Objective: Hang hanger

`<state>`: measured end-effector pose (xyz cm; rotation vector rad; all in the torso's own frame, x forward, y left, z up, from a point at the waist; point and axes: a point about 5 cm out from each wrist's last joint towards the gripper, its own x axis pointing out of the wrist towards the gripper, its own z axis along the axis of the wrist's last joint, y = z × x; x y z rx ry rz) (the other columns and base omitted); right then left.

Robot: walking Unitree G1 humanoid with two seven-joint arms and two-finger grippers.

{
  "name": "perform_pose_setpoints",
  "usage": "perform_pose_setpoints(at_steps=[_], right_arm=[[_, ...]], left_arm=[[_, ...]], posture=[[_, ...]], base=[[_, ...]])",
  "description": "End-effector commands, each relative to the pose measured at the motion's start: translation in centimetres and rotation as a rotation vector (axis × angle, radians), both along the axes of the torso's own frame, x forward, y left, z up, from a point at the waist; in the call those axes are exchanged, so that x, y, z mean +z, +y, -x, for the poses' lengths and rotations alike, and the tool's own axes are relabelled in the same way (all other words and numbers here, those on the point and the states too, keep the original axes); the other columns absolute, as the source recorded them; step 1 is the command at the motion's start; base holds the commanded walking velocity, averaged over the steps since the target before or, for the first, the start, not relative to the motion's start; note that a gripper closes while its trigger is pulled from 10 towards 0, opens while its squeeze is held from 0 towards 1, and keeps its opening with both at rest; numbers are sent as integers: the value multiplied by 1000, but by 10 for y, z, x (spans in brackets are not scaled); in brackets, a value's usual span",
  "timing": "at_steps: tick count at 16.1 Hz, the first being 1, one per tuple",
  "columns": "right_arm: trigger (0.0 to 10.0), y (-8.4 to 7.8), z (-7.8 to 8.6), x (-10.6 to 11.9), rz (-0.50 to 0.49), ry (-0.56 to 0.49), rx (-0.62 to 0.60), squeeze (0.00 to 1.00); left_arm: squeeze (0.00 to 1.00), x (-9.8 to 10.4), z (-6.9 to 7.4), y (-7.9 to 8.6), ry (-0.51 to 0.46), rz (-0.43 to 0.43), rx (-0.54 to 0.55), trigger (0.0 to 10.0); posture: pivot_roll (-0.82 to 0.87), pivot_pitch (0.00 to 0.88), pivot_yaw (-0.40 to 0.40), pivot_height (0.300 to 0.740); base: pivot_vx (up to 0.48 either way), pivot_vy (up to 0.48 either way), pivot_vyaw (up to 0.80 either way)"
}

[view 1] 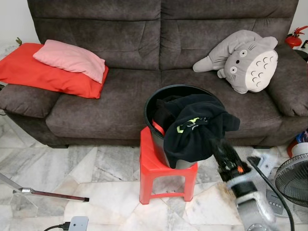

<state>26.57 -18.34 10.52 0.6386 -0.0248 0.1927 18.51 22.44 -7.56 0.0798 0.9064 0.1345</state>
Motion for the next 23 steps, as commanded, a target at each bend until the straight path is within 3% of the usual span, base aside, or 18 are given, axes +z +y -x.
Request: perform_pose_setpoints(at_steps=[1, 4, 5, 6, 7, 8, 9, 16, 17, 23], right_arm=[[10000, -5, -3, -7, -59, 19, -58, 0], [10000, -10, -12, -14, -140, 37, -122, 0], [8745, -9, -16, -16, -169, 30, -107, 0], [0, -8, -18, -14, -183, 17, -88, 0], [0, -6, -20, -13, -173, 6, -68, 0], [9529, -5, -22, -11, -172, -16, -50, 0], [10000, -5, -24, -13, -174, -9, -52, 0], [9686, -3, -29, -28, -203, 25, -36, 0], [0, 2, -28, -26, -200, -5, 17, 0], [0, 10, -26, -22, -197, -50, 74, 0]], left_arm=[[0, -3, 7, 3, 26, -13, -13, 10000], [0, -2, 6, 3, 21, -17, -15, 10000], [0, -3, 7, 3, 23, -21, -19, 10000], [0, -3, 8, 3, 24, -22, -20, 10000], [0, -3, 8, 3, 25, -23, -19, 10000], [0, -3, 9, 4, 26, -24, -18, 10000], [0, -3, 9, 4, 26, -25, -18, 10000], [0, -2, 7, 5, 21, -28, -20, 10000], [0, -2, 7, 5, 20, -29, -20, 10000], [0, -2, 7, 4, 18, -28, -21, 10000]], posture=[[-167, 164, 32, 740], [-153, 181, 33, 740], [-156, 184, 33, 740], [-153, 188, 33, 740], [-150, 189, 32, 740], [-148, 193, 34, 740], [-150, 196, 35, 740], [-139, 198, 35, 740], [-136, 197, 34, 740], [-136, 198, 34, 740]], base=[[0, 0, 0], [0, 0, 0], [0, 0, 0], [0, 0, 0], [0, 0, 0], [0, 0, 0], [0, 0, 0], [0, 0, 0], [0, 0, 0], [0, 0, 0]])
